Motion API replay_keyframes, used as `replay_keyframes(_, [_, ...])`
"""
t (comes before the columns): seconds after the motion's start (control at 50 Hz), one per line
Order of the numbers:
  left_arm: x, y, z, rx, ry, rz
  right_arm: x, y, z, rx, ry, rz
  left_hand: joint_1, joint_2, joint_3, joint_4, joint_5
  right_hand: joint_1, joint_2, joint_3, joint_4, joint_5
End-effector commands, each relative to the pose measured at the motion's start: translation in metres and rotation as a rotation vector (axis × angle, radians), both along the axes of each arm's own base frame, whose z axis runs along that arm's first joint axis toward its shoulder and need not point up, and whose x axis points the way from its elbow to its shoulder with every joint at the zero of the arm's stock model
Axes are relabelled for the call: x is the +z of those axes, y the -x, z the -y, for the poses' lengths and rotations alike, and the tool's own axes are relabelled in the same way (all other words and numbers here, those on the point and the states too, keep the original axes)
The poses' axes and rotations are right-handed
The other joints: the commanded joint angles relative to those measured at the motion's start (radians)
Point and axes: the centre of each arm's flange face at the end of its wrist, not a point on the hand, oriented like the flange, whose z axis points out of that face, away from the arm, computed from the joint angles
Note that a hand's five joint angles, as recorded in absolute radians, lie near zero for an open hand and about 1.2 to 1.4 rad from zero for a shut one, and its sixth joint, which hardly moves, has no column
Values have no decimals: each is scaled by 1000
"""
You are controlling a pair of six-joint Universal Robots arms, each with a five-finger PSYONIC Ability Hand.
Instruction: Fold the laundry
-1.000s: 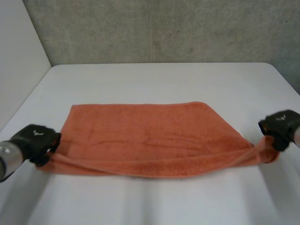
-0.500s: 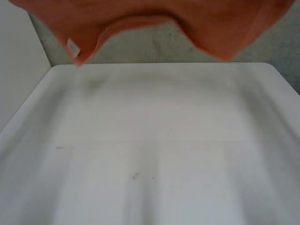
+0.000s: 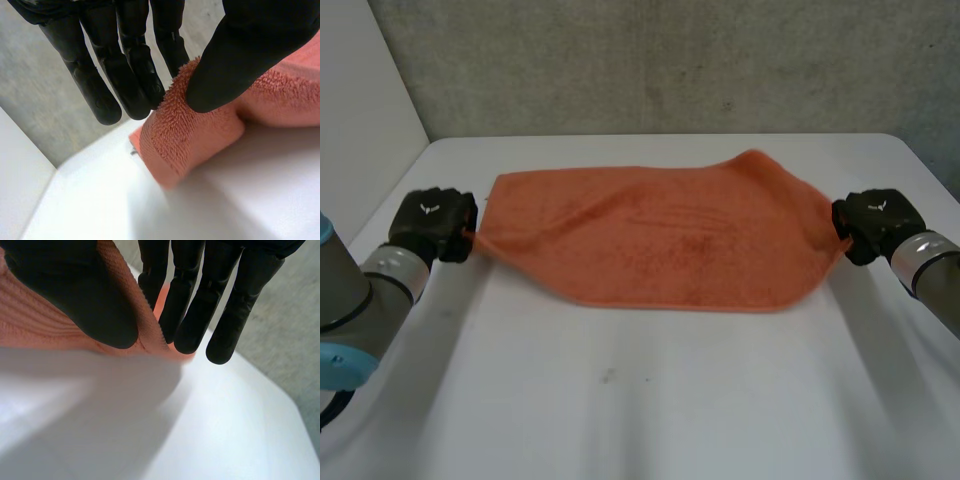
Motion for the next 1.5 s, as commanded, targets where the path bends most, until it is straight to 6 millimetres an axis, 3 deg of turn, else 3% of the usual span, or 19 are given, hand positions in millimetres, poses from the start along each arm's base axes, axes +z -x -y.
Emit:
replay_keyframes(0.02, [8,-16,-42,27,-158,105,33,24,-16,-51,-98,-80,276,196,204,200,223,417,215,209,203,225])
replay_keyframes(0.08, [14,-34,-62,58,-261,177,48,44,-35,-50,-192,-201,276,196,204,200,223,417,215,209,203,225])
replay_keyframes(0.18, [25,-43,-88,40,-356,270,50,67,-65,31,-362,-404,276,196,204,200,223,417,215,209,203,225])
replay_keyframes(0.34, [36,-40,-90,17,-302,310,54,76,-44,-48,-262,-355,276,196,204,200,223,417,215,209,203,225])
replay_keyframes(0.44, [37,-29,-72,-3,-186,312,41,72,-31,-77,-241,-275,276,196,204,200,223,417,215,209,203,225])
replay_keyframes(0.5, [30,-10,-53,-47,-107,316,23,55,-7,-87,-172,-211,276,196,204,200,223,417,215,209,203,225])
replay_keyframes(0.6, [21,13,-22,-88,-31,299,10,50,10,-124,-155,-188,276,196,204,200,223,417,215,209,203,225])
replay_keyframes(0.74, [-6,24,34,8,-12,332,-7,44,41,-183,-72,-177,276,196,204,200,223,417,215,209,203,225])
replay_keyframes(0.9, [-25,29,59,32,2,340,-22,45,65,-248,-28,-202,276,196,204,200,223,417,215,209,203,225])
replay_keyframes(0.94, [-26,30,59,29,3,340,-26,40,68,-261,-23,-211,276,196,204,200,223,417,215,209,203,225])
replay_keyframes(0.96, [-27,36,57,9,13,335,-27,37,68,-262,-25,-213,-343,-423,-415,-419,-396,417,215,209,203,225])
replay_keyframes(0.98, [-28,39,55,-1,16,334,-29,33,67,-265,-24,-217,-701,-781,-773,-777,-754,-268,-470,-476,-482,-459])
replay_keyframes(1.0, [-29,43,52,-15,19,334,-28,32,67,-268,-23,-218,-946,-1026,-1018,-1022,-999,-661,-863,-870,-875,-853])
replay_keyframes(1.02, [-29,43,52,-15,19,334,-27,30,67,-276,-22,-211,-946,-1026,-1018,-1022,-999,-805,-1007,-1013,-1019,-996])
replay_keyframes(1.14, [-10,66,34,-83,102,302,-19,29,64,-310,-28,-112,-946,-1026,-1018,-1022,-999,-805,-1007,-1013,-1019,-996])
replay_keyframes(1.24, [12,63,23,-73,142,284,23,30,48,-307,8,39,-946,-1026,-1018,-1022,-999,-805,-1007,-1013,-1019,-996])
replay_keyframes(1.3, [22,60,13,-73,147,283,27,29,44,-293,6,51,-946,-1026,-1018,-1022,-999,-805,-1007,-1013,-1019,-996])
replay_keyframes(1.32, [24,59,10,-74,147,283,40,23,26,-225,3,80,-946,-1026,-1018,-1022,-999,-805,-1007,-1013,-1019,-996])
replay_keyframes(1.5, [27,52,-26,-88,111,285,39,46,-6,-155,-63,70,-946,-1026,-1018,-1022,-999,-805,-1007,-1013,-1019,-996])
